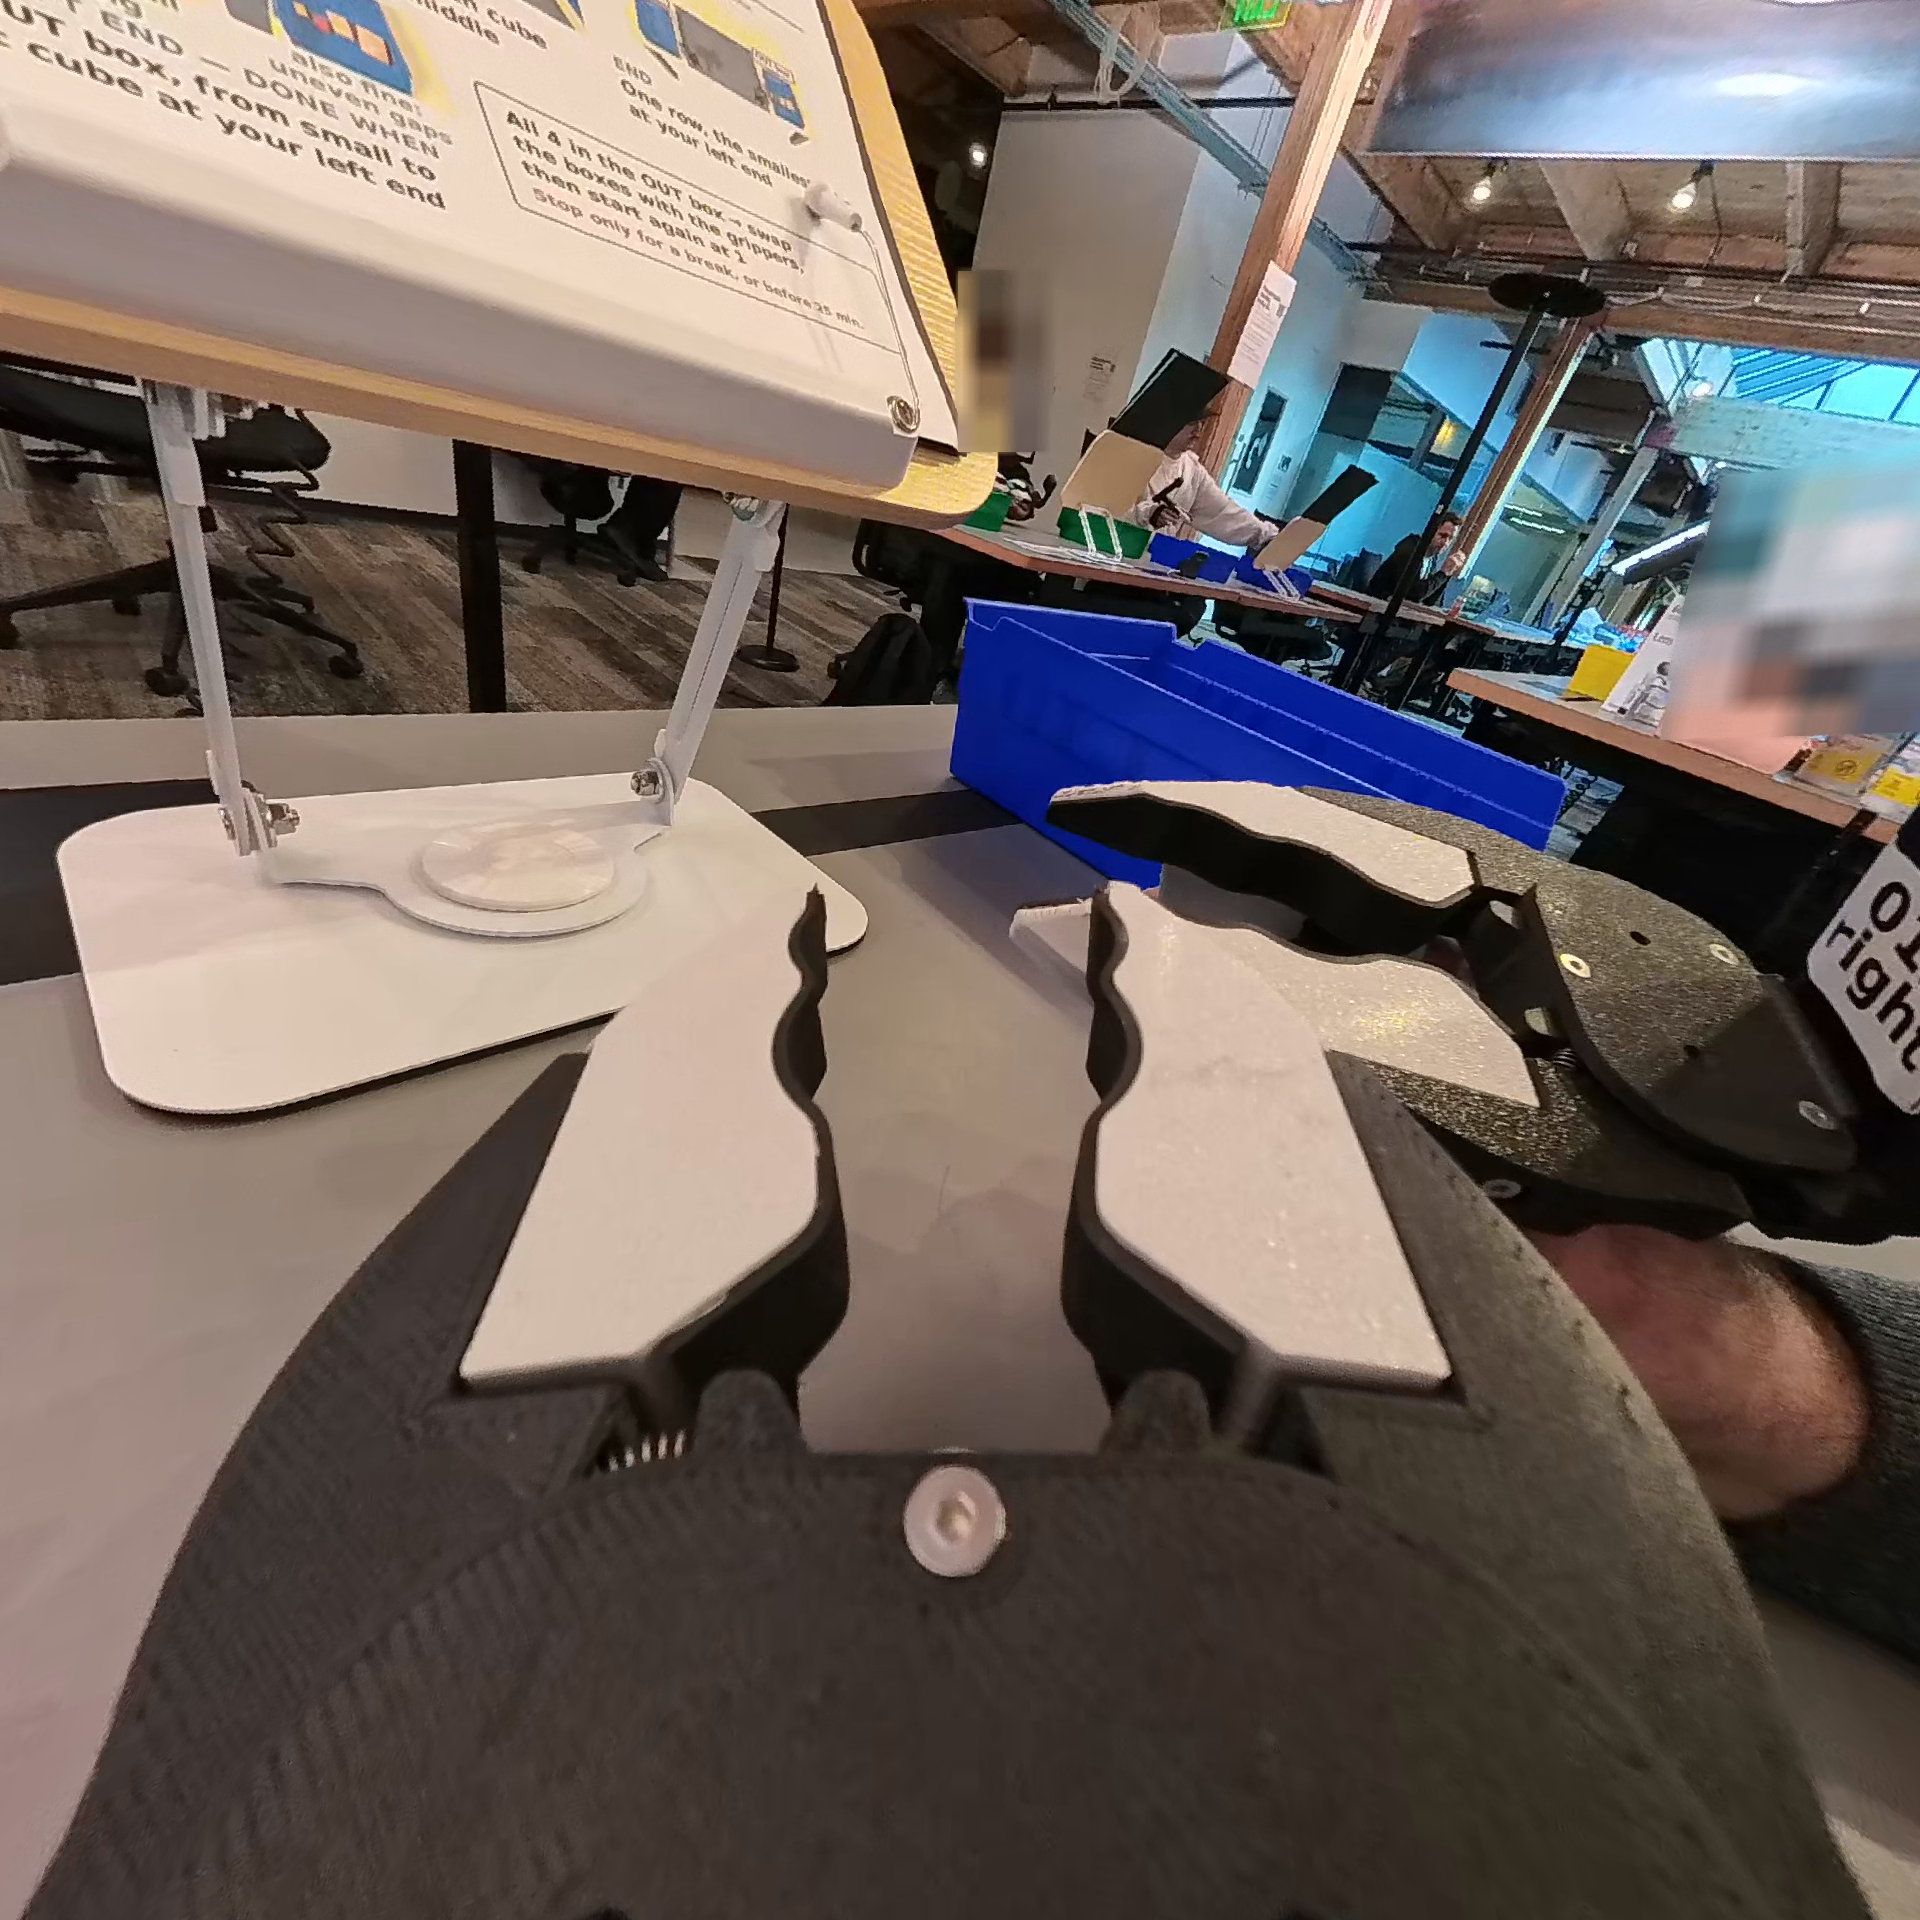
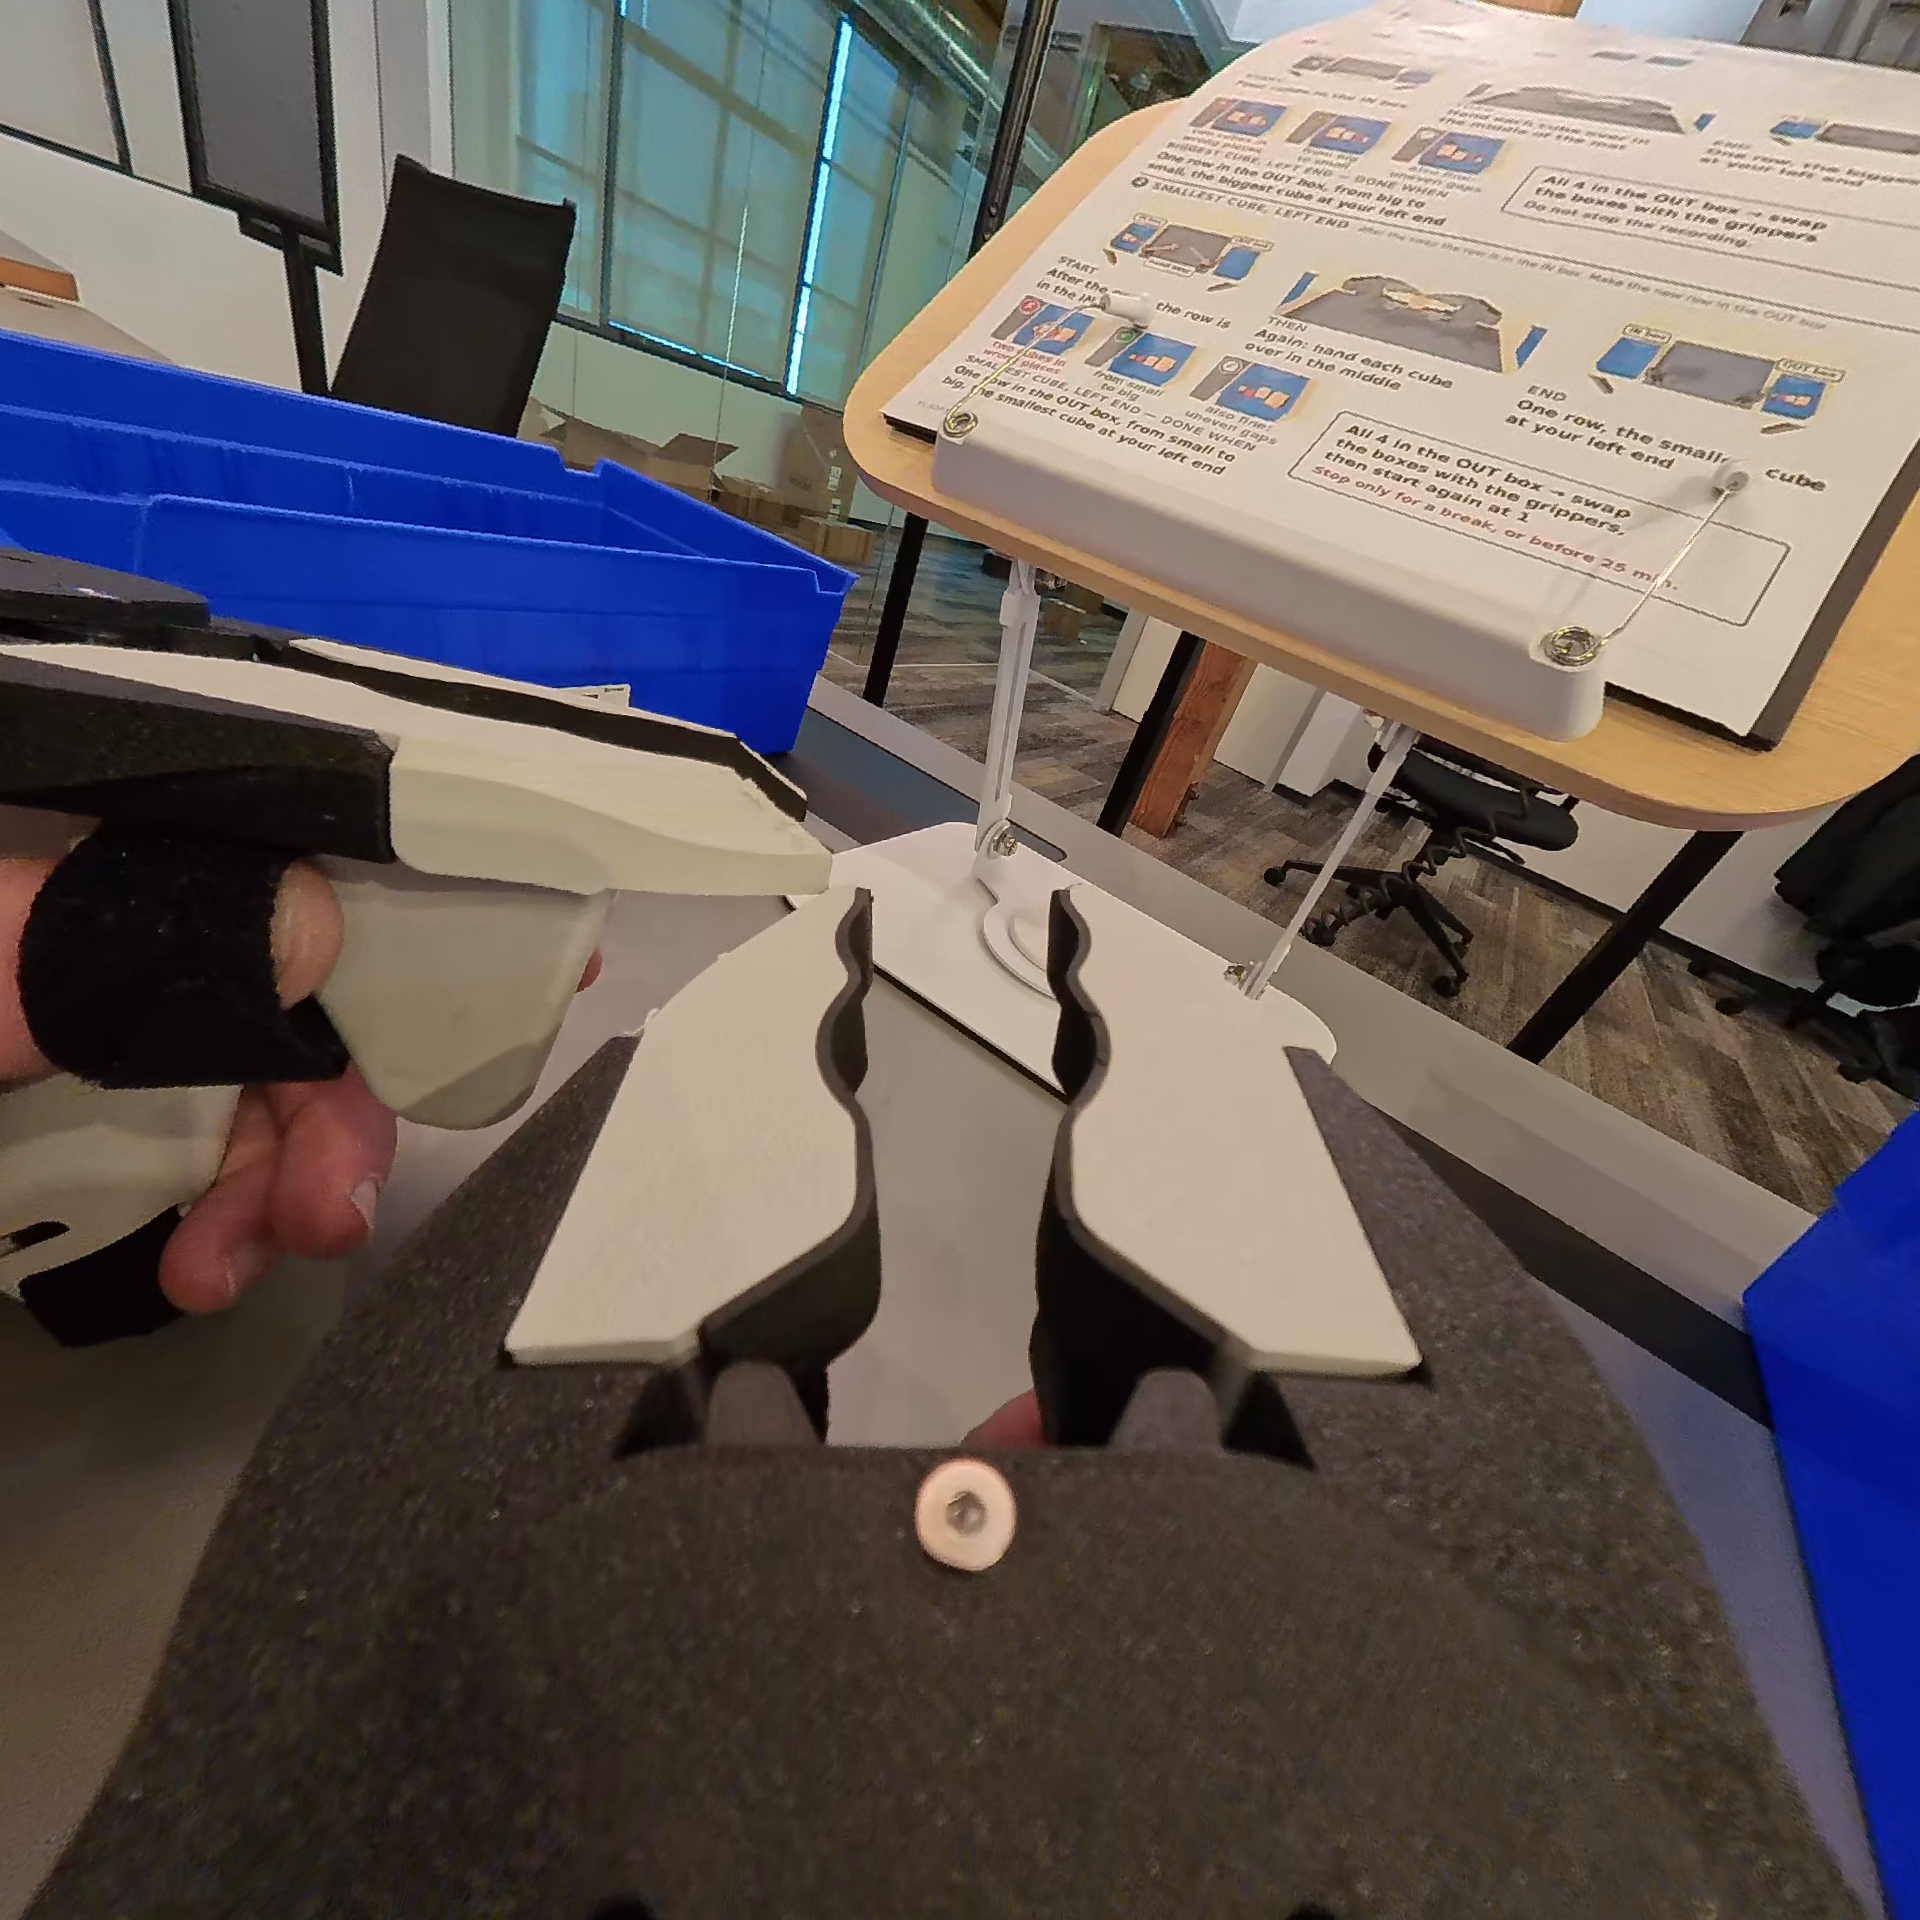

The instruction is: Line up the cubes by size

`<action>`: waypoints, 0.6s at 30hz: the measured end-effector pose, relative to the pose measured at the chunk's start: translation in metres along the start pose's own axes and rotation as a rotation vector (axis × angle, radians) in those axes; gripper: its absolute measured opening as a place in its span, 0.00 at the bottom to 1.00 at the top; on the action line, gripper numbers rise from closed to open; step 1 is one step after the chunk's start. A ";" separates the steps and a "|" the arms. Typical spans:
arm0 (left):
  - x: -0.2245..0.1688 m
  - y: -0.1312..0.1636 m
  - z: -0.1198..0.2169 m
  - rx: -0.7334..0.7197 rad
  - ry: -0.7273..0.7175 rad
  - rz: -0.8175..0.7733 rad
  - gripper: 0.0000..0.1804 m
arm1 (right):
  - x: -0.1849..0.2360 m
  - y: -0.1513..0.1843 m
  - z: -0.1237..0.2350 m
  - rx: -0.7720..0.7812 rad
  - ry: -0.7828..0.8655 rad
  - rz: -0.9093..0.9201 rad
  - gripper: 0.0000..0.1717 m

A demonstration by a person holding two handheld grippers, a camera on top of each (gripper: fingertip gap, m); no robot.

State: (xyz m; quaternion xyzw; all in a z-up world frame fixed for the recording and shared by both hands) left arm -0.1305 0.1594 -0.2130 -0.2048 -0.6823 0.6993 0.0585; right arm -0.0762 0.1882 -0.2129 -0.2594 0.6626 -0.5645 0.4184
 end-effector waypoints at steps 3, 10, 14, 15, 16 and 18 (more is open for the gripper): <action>0.000 0.000 0.000 0.000 0.003 0.006 0.26 | 0.000 0.000 0.000 0.001 0.000 0.000 0.19; 0.001 0.000 -0.001 -0.001 0.006 0.016 0.26 | 0.001 0.001 -0.001 0.005 -0.007 0.005 0.18; 0.001 0.000 -0.002 0.002 0.012 0.022 0.27 | 0.005 0.001 -0.002 0.010 -0.023 0.033 0.18; 0.000 0.000 -0.002 0.004 0.015 0.019 0.27 | 0.007 0.001 -0.002 0.010 -0.031 0.039 0.19; -0.001 0.001 -0.003 0.009 0.017 0.013 0.27 | 0.008 0.001 -0.002 0.011 -0.037 0.046 0.20; -0.003 0.001 -0.003 0.010 0.017 0.002 0.27 | 0.009 0.001 -0.002 0.011 -0.038 0.055 0.20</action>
Point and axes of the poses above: each gripper's, where its closed fingertips meet, z back along the fingers, y out of its underside, x = y × z across the jaws, the point moved 3 cm from there along z, back along the fingers, and after that the axes turned 2 degrees about -z, right-handed, at the moved point
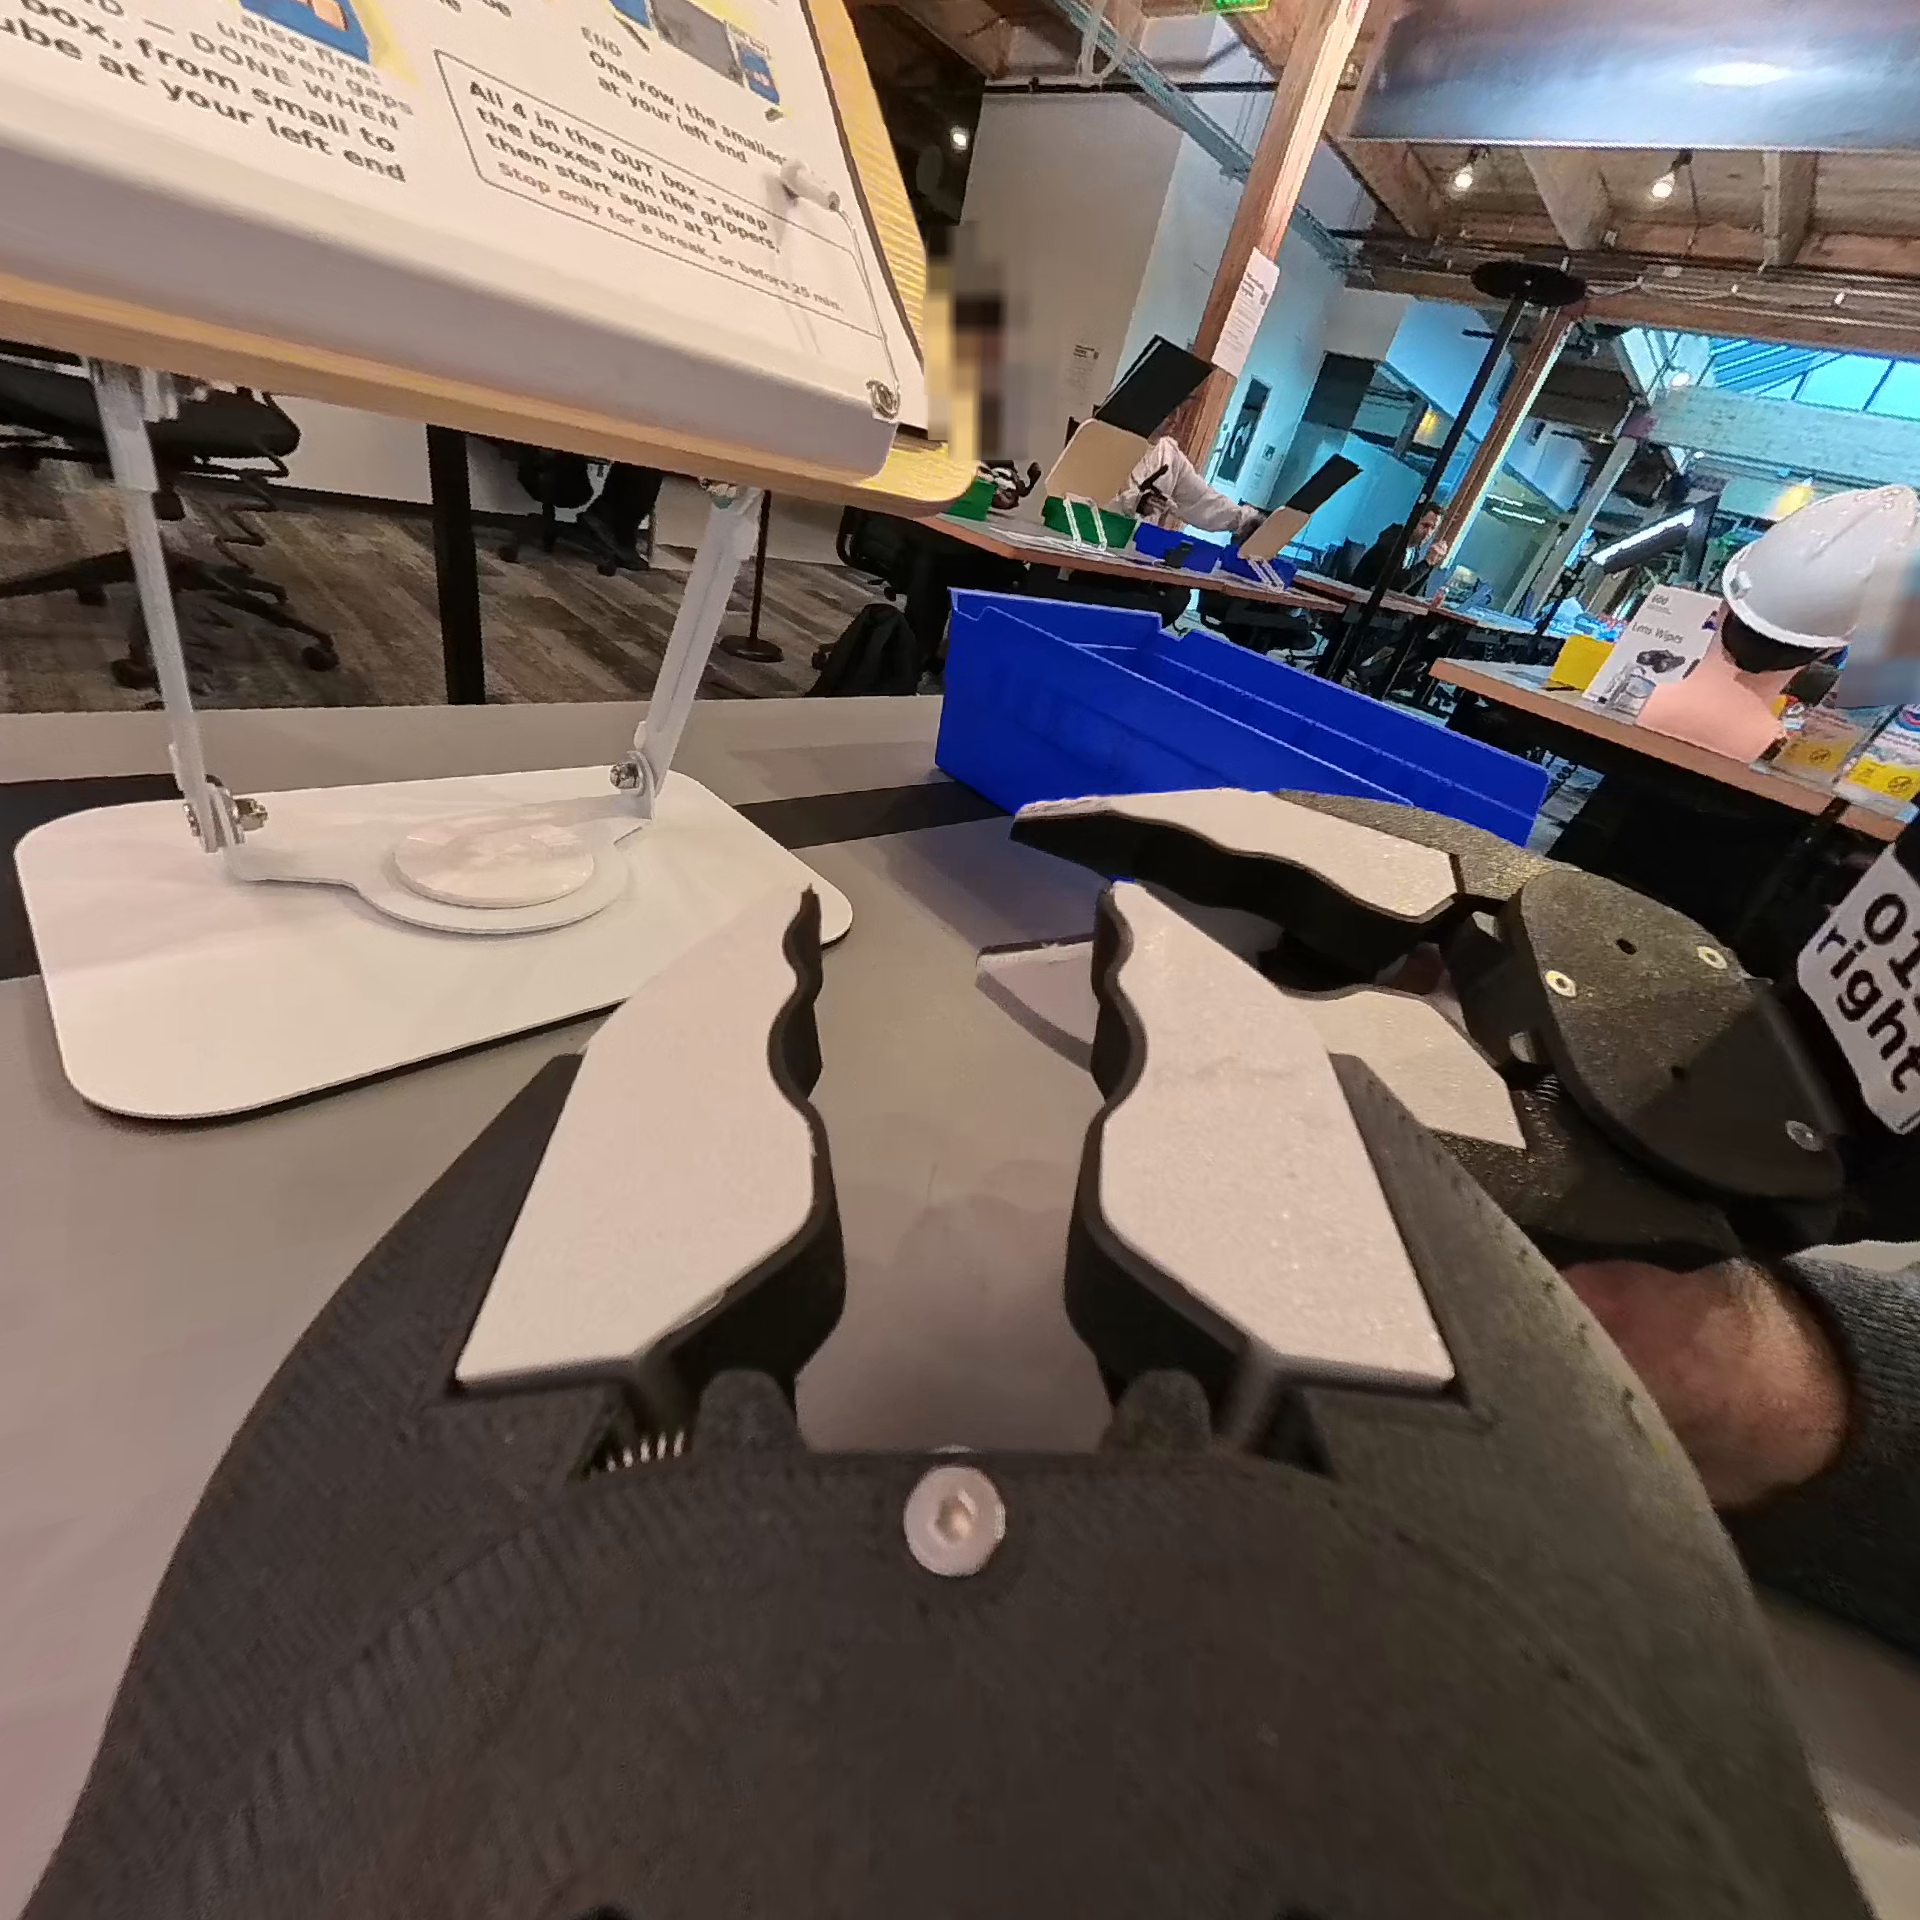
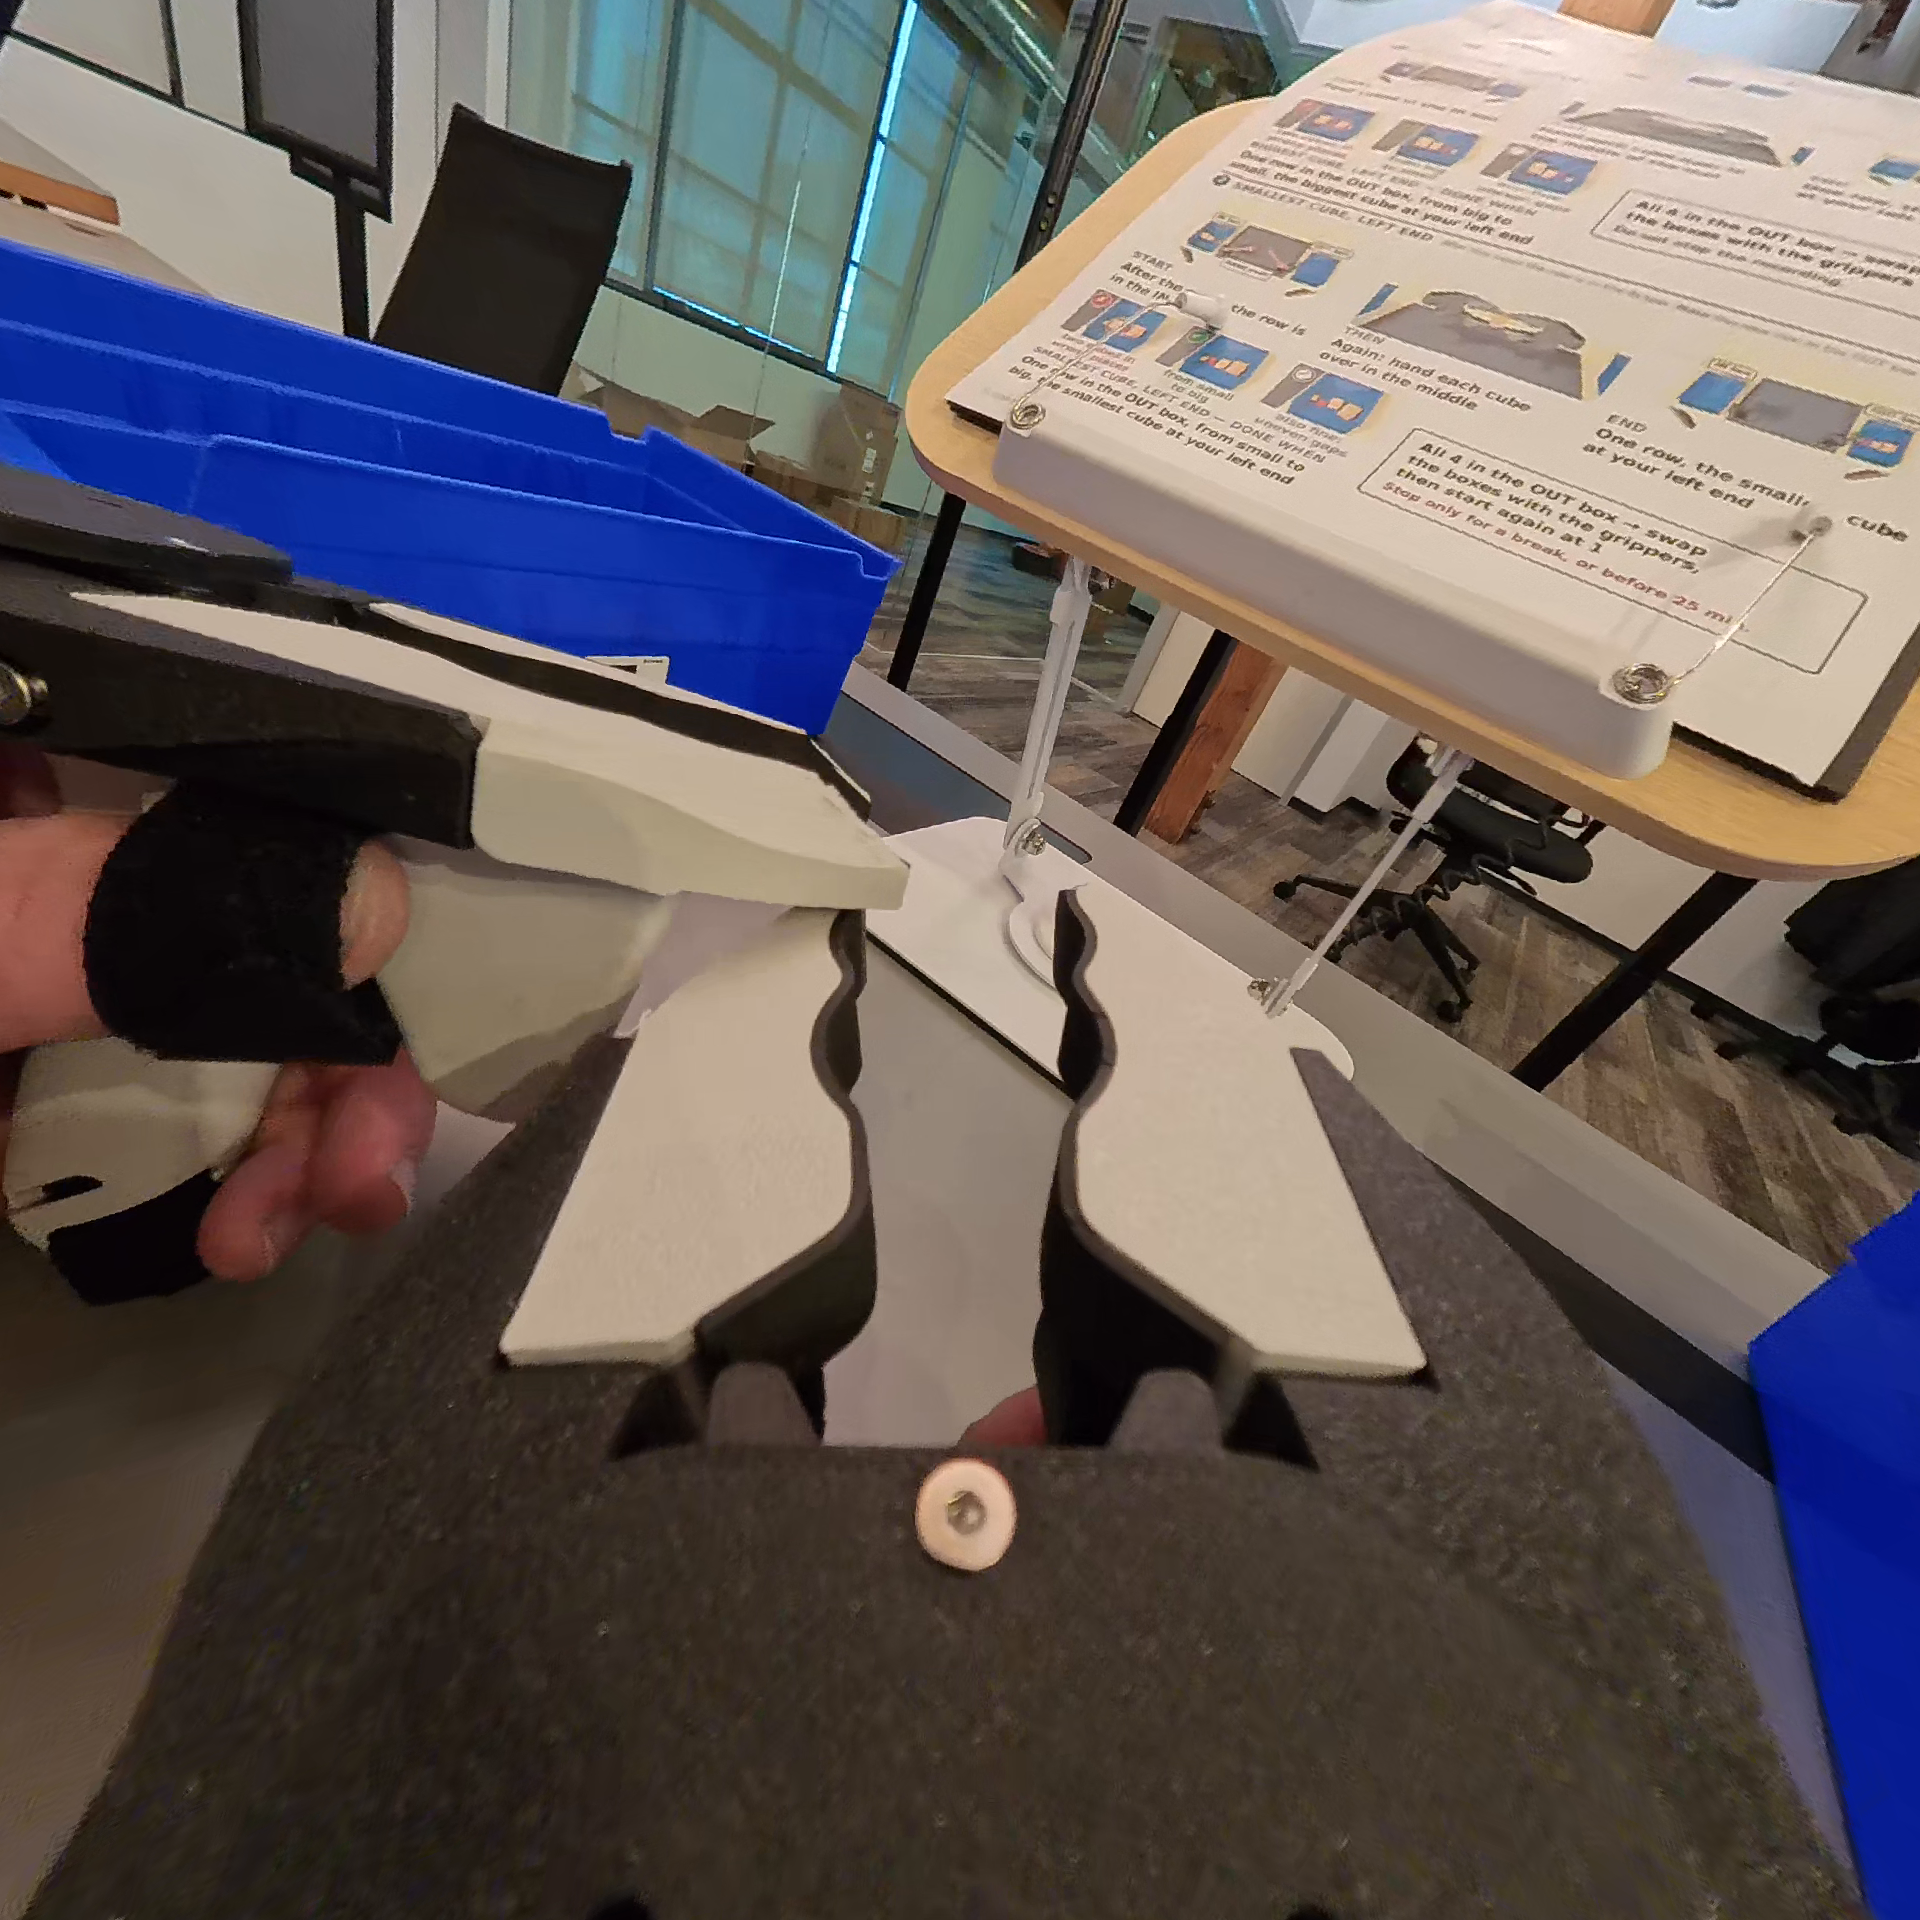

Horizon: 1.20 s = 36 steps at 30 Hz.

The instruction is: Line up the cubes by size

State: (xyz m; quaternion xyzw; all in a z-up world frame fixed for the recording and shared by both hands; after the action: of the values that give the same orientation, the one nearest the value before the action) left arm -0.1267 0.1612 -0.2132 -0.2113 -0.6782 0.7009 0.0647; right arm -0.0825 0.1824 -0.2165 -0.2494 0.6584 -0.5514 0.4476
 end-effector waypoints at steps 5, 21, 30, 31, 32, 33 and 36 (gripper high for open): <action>0.001 -0.001 0.000 -0.004 -0.006 0.002 0.28 | 0.000 0.000 0.000 -0.002 0.001 -0.003 0.20; -0.004 -0.115 0.059 -0.264 -0.153 -0.473 0.25 | -0.025 -0.008 0.005 -0.118 0.001 -0.199 0.22; 0.093 -0.189 0.103 0.094 -0.203 -0.872 0.30 | -0.017 -0.006 0.001 -0.094 -0.017 -0.150 0.22; 0.107 -0.180 0.105 0.200 -0.180 -0.887 0.31 | -0.016 -0.006 0.001 -0.092 -0.019 -0.145 0.22; 0.121 -0.168 0.107 0.305 -0.165 -0.895 0.33 | -0.016 -0.006 0.001 -0.091 -0.021 -0.140 0.22; 0.136 -0.156 0.110 0.396 -0.175 -0.921 0.34 | -0.015 -0.006 0.001 -0.089 -0.022 -0.135 0.22; 0.168 -0.124 0.110 0.555 -0.134 -1.000 0.35 | -0.013 -0.006 0.001 -0.086 -0.029 -0.125 0.22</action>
State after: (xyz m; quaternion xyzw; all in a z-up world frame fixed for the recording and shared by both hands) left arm -0.3447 0.1322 -0.1279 0.2048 -0.4891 0.7485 0.3983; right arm -0.0767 0.1914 -0.2069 -0.3169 0.6581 -0.5458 0.4105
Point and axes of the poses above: each gripper's, where its closed fingertips meet, z back along the fingers, y out of its underside, x = y × z across the jaws, the point moved 3 cm from there along z, back along the fingers, and after that the axes turned 2 degrees about -z, right-handed, at the moved point
